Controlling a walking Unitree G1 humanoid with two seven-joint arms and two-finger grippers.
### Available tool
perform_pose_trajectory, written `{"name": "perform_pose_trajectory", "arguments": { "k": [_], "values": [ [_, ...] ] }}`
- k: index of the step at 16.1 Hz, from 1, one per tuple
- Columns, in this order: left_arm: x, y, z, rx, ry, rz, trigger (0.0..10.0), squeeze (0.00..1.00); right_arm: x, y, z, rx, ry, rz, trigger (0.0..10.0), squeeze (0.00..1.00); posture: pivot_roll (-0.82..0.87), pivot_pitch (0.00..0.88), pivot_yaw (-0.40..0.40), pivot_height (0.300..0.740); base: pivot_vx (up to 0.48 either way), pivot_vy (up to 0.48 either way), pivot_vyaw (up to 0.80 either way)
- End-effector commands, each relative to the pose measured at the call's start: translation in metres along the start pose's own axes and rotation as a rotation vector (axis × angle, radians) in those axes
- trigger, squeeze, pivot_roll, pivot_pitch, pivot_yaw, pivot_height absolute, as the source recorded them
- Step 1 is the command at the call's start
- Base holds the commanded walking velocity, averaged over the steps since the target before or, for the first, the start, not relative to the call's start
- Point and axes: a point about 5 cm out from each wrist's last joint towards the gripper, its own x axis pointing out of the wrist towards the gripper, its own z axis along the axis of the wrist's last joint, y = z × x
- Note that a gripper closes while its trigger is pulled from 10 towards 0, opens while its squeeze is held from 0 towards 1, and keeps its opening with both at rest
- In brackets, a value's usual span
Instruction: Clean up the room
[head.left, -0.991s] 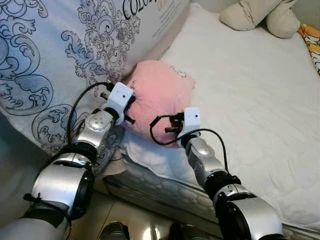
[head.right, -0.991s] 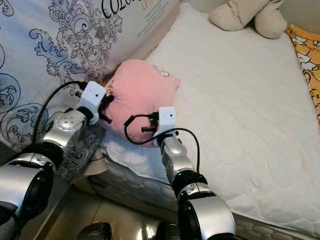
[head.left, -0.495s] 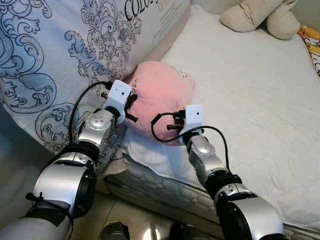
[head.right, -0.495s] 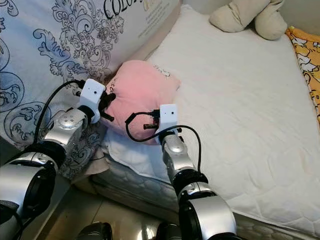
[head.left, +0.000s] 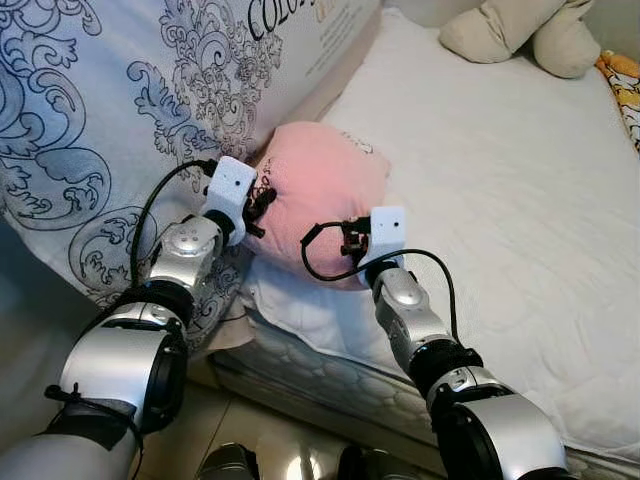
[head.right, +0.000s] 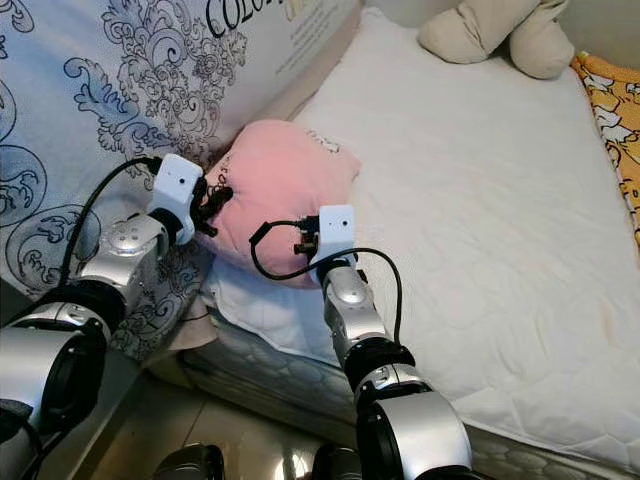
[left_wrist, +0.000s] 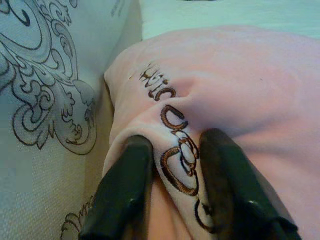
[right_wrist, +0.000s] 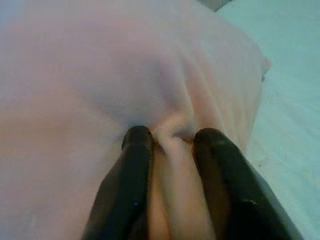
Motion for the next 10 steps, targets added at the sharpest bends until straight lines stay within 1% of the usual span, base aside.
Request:
{"name": "perform_pose_trajectory", "arguments": {
  "k": [1,2,3,4,5,6,7,9,10],
  "values": [
    [0.006,0.002,0.022,0.033,-0.066,-0.021,10.0,1.0,0.001,0.0,0.008,-0.009,-0.041,-0.001,10.0,1.0,-0.02,0.098,-0.081,0.74,0.0,0.0,0.0],
    [0.006,0.003,0.024,0.036,-0.07,-0.022,10.0,1.0,0.002,0.0,0.009,-0.008,-0.045,0.0,10.0,1.0,-0.02,0.098,-0.081,0.74,0.0,0.0,0.0],
    [0.007,0.006,0.03,0.028,-0.087,-0.028,10.0,1.0,0.002,0.002,0.013,0.003,-0.061,0.005,10.0,1.0,-0.03,0.098,-0.08,0.74,0.0,0.0,0.0],
    [0.007,0.007,0.032,0.024,-0.09,-0.03,10.0,1.0,0.002,0.002,0.014,0.007,-0.065,0.008,10.0,1.0,-0.03,0.098,-0.08,0.74,0.0,0.0,0.0],
    [0.006,0.01,0.032,-0.006,-0.086,-0.03,10.0,1.0,0.002,0.002,0.014,0.016,-0.065,0.012,10.0,1.0,-0.02,0.098,-0.078,0.74,0.0,0.0,0.0],
    [0.006,0.01,0.032,-0.006,-0.086,-0.03,10.0,1.0,0.002,0.002,0.014,0.016,-0.065,0.012,10.0,1.0,-0.02,0.098,-0.078,0.74,0.0,0.0,0.0],
    [0.005,0.013,0.03,-0.032,-0.074,-0.027,10.0,1.0,0.002,0.002,0.014,0.021,-0.061,0.014,10.0,1.0,-0.02,0.098,-0.077,0.74,0.0,0.0,0.0],
    [0.003,0.016,0.026,-0.05,-0.058,-0.021,10.0,1.0,0.002,0.002,0.013,0.026,-0.06,0.019,10.0,1.0,-0.02,0.099,-0.08,0.74,0.0,0.0,0.0],
    [0.0,0.018,0.019,-0.049,-0.027,-0.023,10.0,1.0,0.001,0.004,0.012,0.025,-0.058,0.027,10.0,1.0,-0.02,0.099,-0.08,0.74,0.0,0.0,0.0]
  ]
}}
